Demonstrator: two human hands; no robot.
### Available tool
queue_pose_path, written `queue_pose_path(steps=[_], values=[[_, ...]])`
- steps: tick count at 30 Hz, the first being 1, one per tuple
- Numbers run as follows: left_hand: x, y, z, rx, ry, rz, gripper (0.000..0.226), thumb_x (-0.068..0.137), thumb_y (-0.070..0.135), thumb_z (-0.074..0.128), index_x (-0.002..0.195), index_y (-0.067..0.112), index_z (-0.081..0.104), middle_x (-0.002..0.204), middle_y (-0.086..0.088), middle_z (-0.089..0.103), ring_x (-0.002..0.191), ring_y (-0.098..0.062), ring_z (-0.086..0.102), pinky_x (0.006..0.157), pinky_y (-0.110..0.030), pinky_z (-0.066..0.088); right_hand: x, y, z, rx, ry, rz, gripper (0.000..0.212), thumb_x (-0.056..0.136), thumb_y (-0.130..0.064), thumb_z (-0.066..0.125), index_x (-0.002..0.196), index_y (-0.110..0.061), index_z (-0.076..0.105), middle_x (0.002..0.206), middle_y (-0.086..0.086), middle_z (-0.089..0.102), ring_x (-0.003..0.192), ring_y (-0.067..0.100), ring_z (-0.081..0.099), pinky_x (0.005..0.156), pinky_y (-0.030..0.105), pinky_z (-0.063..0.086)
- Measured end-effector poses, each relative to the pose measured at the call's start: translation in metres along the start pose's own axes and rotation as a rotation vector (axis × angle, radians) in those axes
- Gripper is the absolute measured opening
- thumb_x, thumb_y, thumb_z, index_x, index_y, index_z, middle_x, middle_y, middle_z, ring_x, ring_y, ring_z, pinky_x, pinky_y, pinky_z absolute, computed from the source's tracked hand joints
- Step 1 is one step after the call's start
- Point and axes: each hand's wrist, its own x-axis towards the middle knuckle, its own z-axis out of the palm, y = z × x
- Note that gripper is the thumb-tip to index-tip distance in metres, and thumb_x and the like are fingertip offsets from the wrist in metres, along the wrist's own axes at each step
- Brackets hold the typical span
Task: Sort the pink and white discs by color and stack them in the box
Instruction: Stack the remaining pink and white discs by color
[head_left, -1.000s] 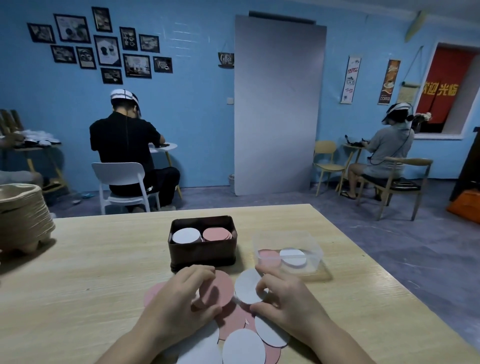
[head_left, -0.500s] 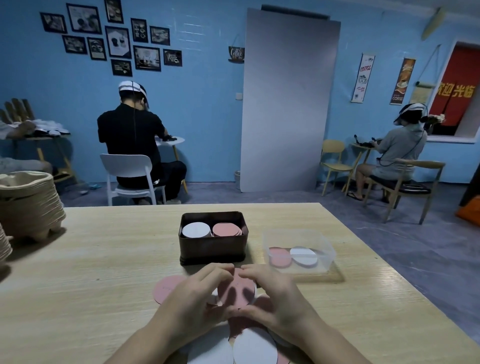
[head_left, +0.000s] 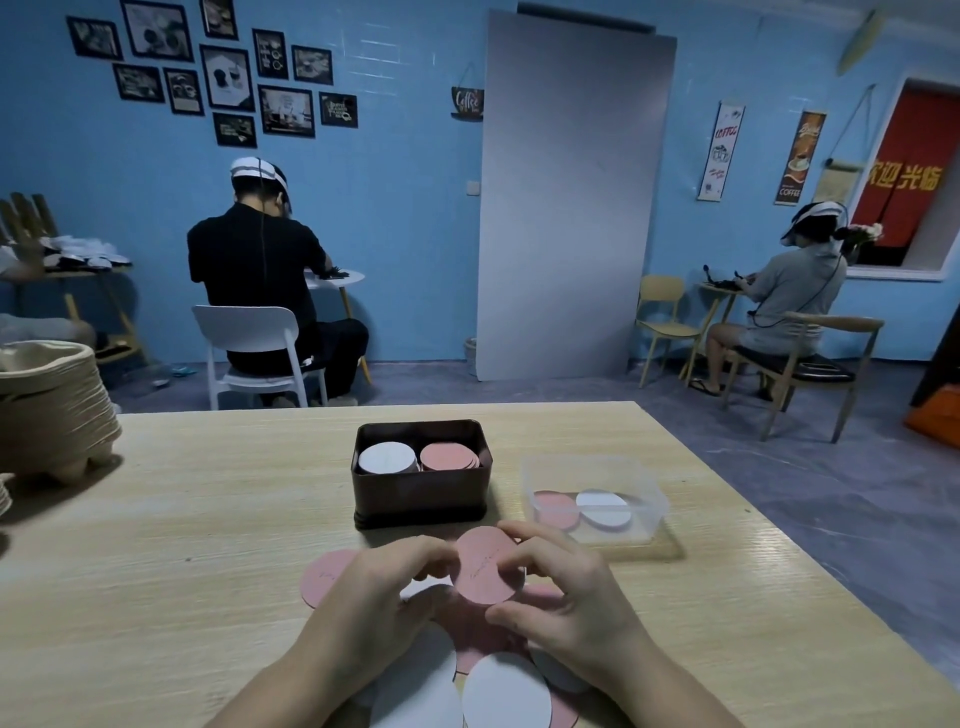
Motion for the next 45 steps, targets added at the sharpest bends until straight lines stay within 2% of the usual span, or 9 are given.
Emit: queue_pose_path(steps=[3, 5, 12, 18, 23, 28, 31, 37, 45], values=[[0.0, -0.001, 0.001, 0.016, -0.01, 0.029, 0.043, 0.078, 0.013, 0.079, 0.108, 0.038, 0.061, 0.098, 0.03, 0.063, 0.087, 0.009, 0.058, 0.075, -0.007, 0.043, 0.002, 0.004, -0.001, -0.159, -0.008, -0.053, 0.03, 0.073, -0.028, 0.09, 0.088, -0.03, 0.064, 0.133, -0.008, 0.061, 0.133, 0.003, 0.049, 0.088, 0.015, 0.05], [0.0, -0.002, 0.001, 0.022, -0.025, 0.048, 0.047, 0.079, 0.01, 0.08, 0.11, 0.039, 0.06, 0.099, 0.029, 0.063, 0.089, 0.01, 0.058, 0.077, -0.007, 0.043, 0.004, 0.006, -0.001, -0.263, -0.037, -0.094, 0.031, 0.074, -0.035, 0.088, 0.088, -0.028, 0.061, 0.131, -0.006, 0.063, 0.137, 0.001, 0.045, 0.095, 0.018, 0.046], [0.003, 0.004, 0.001, 0.1, -0.067, 0.075, 0.02, 0.088, 0.031, 0.067, 0.105, 0.039, 0.058, 0.095, 0.035, 0.054, 0.08, 0.008, 0.055, 0.061, -0.02, 0.053, 0.005, 0.014, -0.005, -0.398, -0.11, -0.108, 0.035, 0.074, -0.05, 0.082, 0.092, -0.03, 0.059, 0.138, -0.007, 0.057, 0.131, -0.001, 0.048, 0.098, 0.015, 0.041], [0.005, 0.015, 0.004, 0.162, -0.119, 0.089, 0.021, 0.097, 0.048, 0.058, 0.117, 0.04, 0.056, 0.102, 0.026, 0.059, 0.087, -0.001, 0.058, 0.069, -0.029, 0.055, -0.004, 0.012, -0.025, -0.455, -0.107, -0.096, 0.035, 0.074, -0.053, 0.08, 0.093, -0.03, 0.061, 0.139, -0.012, 0.056, 0.128, 0.0, 0.05, 0.102, 0.023, 0.043], [0.011, 0.033, 0.011, 0.2, -0.163, 0.098, 0.018, 0.094, 0.045, 0.059, 0.108, 0.034, 0.061, 0.101, 0.019, 0.062, 0.094, -0.006, 0.058, 0.074, -0.028, 0.051, -0.026, 0.012, -0.048, -0.476, -0.073, -0.021, 0.037, 0.072, -0.056, 0.08, 0.091, -0.028, 0.063, 0.136, -0.02, 0.056, 0.126, -0.001, 0.05, 0.101, 0.022, 0.042], [0.02, 0.06, 0.032, 0.155, -0.289, 0.098, 0.035, 0.085, 0.056, 0.06, 0.11, 0.033, 0.056, 0.095, 0.017, 0.056, 0.095, -0.003, 0.048, 0.086, -0.027, 0.044, -0.053, 0.017, -0.071, -0.512, -0.014, 0.029, 0.033, 0.073, -0.053, 0.078, 0.092, -0.03, 0.063, 0.134, -0.023, 0.055, 0.123, 0.0, 0.051, 0.095, 0.029, 0.049], [0.02, 0.068, 0.044, 0.19, -0.35, 0.072, 0.057, 0.075, 0.067, 0.063, 0.121, 0.036, 0.053, 0.105, 0.022, 0.055, 0.105, -0.002, 0.044, 0.093, -0.026, 0.04, -0.062, 0.019, -0.076, -0.519, 0.039, 0.062, 0.034, 0.074, -0.055, 0.077, 0.091, -0.03, 0.062, 0.132, -0.024, 0.056, 0.12, 0.001, 0.053, 0.089, 0.029, 0.052], [0.022, 0.076, 0.046, 0.204, -0.322, 0.027, 0.049, 0.071, 0.065, 0.066, 0.106, 0.033, 0.053, 0.092, 0.019, 0.052, 0.095, -0.005, 0.045, 0.085, -0.028, 0.044, -0.063, 0.015, -0.072, -0.609, 0.023, 0.081, 0.038, 0.074, -0.061, 0.07, 0.09, -0.028, 0.06, 0.133, -0.021, 0.056, 0.119, 0.005, 0.053, 0.093, 0.027, 0.048], [0.01, 0.055, 0.022, 0.177, -0.116, -0.024, 0.046, 0.071, 0.057, 0.073, 0.11, 0.039, 0.056, 0.105, 0.027, 0.058, 0.1, 0.005, 0.052, 0.081, -0.021, 0.048, -0.058, 0.02, -0.072, -0.552, 0.004, 0.116, 0.038, 0.074, -0.061, 0.072, 0.093, -0.031, 0.059, 0.139, -0.018, 0.054, 0.125, 0.003, 0.049, 0.101, 0.022, 0.041]])
